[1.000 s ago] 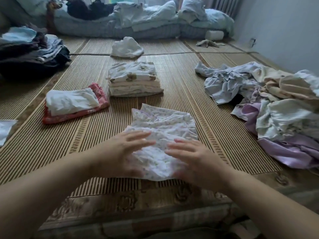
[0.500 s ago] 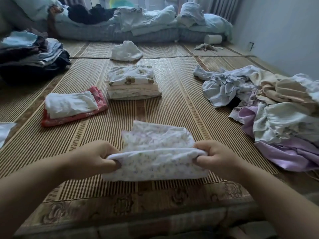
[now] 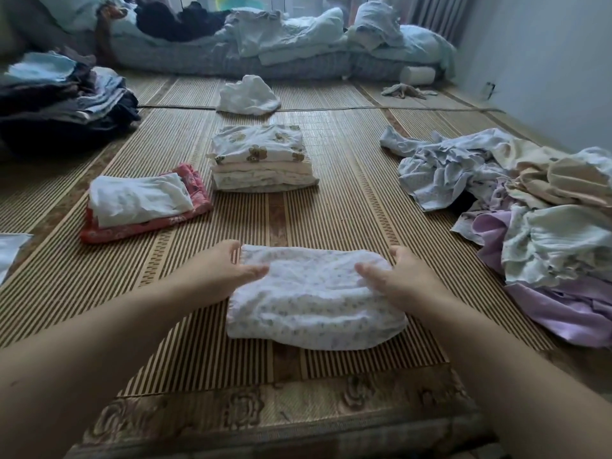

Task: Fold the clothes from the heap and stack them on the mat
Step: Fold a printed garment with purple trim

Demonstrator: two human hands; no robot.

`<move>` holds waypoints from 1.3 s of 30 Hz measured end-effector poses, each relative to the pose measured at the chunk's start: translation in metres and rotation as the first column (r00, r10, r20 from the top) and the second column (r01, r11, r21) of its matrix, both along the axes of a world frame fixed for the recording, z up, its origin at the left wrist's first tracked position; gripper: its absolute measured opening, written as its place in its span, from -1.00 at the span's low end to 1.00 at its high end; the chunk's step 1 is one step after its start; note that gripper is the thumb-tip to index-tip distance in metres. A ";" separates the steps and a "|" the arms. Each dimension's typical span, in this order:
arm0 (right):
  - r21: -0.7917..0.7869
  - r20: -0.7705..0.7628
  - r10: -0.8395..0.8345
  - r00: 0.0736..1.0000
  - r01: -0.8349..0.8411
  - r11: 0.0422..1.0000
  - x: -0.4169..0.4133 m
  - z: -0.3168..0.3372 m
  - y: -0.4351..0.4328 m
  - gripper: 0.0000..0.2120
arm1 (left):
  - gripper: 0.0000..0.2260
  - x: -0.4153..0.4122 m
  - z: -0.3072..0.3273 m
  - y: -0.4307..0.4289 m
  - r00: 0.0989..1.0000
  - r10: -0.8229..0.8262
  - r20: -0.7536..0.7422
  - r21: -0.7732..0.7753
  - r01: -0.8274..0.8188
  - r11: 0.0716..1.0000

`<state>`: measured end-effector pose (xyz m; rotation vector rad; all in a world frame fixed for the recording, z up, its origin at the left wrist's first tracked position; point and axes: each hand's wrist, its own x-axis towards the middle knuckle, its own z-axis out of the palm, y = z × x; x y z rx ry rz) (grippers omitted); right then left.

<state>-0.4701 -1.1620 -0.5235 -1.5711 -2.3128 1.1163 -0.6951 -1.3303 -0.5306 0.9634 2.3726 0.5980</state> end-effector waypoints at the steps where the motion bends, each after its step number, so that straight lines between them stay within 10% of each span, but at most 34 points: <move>1: -0.009 0.035 0.026 0.999 -0.026 1.000 0.001 -0.001 -0.001 -0.21 | -0.19 0.002 -0.001 -0.001 1.000 -0.009 0.014 -0.005 0.009 1.000; 12: 0.033 0.020 0.239 0.971 -0.240 0.970 0.007 -0.002 -0.014 -0.25 | -0.43 0.025 0.006 -0.005 0.742 -0.098 0.663 0.161 -0.014 0.987; 25: 0.100 -0.394 0.231 0.889 -0.209 0.973 -0.017 0.038 -0.007 -0.46 | -0.30 0.006 0.028 0.008 0.773 -0.221 0.594 0.491 -0.132 0.861; 33: 0.238 -0.527 0.328 0.784 -0.234 0.943 -0.177 0.102 0.094 -0.42 | -0.22 -0.125 0.091 0.089 0.922 -0.133 0.363 0.655 -0.151 0.741; 39: 0.163 -0.459 0.310 0.833 -0.264 0.951 -0.287 0.064 0.166 -0.37 | -0.16 -0.201 0.059 0.159 0.983 0.027 0.183 0.541 -0.124 0.832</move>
